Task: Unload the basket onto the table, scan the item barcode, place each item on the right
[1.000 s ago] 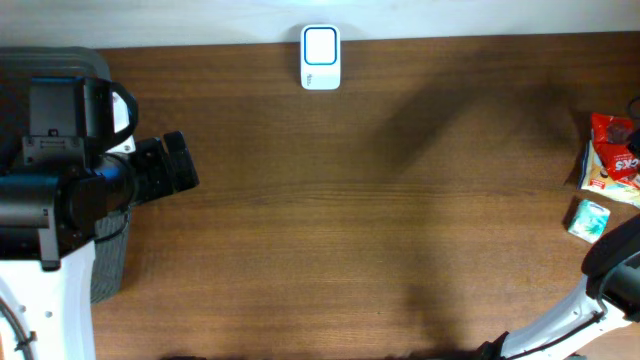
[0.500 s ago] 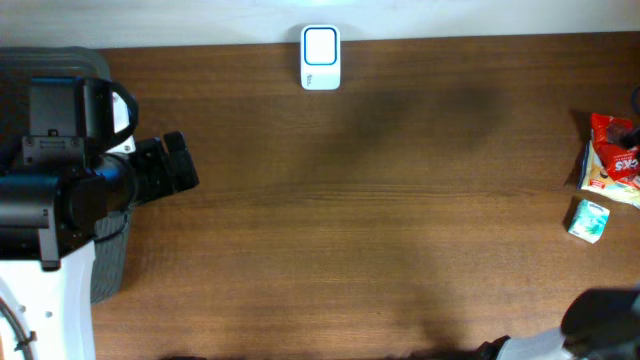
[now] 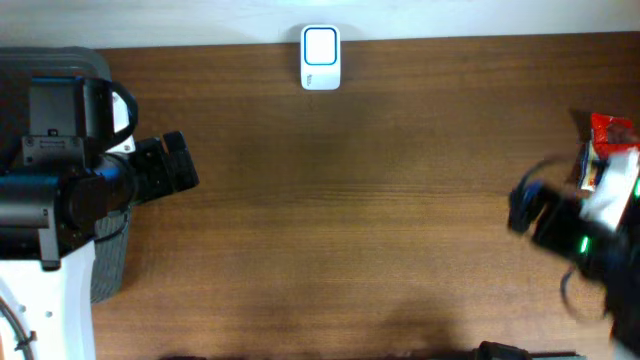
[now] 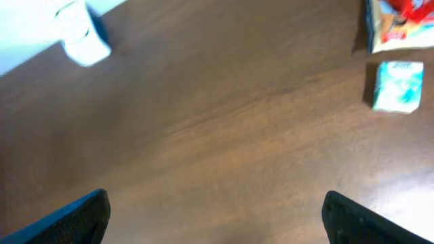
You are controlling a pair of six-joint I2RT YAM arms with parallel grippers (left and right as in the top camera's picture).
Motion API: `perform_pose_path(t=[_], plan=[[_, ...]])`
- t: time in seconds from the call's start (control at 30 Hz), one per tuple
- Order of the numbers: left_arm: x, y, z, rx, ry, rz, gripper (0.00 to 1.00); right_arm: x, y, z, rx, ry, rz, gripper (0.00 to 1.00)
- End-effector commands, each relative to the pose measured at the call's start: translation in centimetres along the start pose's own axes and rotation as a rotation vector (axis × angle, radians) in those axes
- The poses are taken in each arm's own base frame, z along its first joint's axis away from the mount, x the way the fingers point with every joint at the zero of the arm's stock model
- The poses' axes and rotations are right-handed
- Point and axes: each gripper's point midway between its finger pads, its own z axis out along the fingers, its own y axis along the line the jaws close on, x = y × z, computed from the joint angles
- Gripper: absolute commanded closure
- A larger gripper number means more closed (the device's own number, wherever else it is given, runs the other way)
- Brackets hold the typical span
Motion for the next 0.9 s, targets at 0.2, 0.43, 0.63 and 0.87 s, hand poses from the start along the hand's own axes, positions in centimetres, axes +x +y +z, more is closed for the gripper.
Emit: perform_pose_path(t=[0.2,0.43,0.63,0.87], plan=[[-0.1,0.0,-0.2,0.003,-0.006,-0.003,0.01,5.0,-0.6,-2.0,-0.033,-0.09,-0.045,0.02],[-0.1,0.0,-0.2,0.003,-0.006,-0.003,0.01,4.9,-0.8,-1.9,-0.024,-0.089,-0.045,0.02],[-0.1,0.0,-0.2,0.003,-0.006,-0.003,0.01,5.4,-0.1,-1.7,-0.054,-0.07,-0.081,0.02],[-0.1,0.0,-0.2,0.003,-0.006,-0.003,0.01,7.3,-0.7,1.1,-0.082,-0.103,-0.148,0.02]])
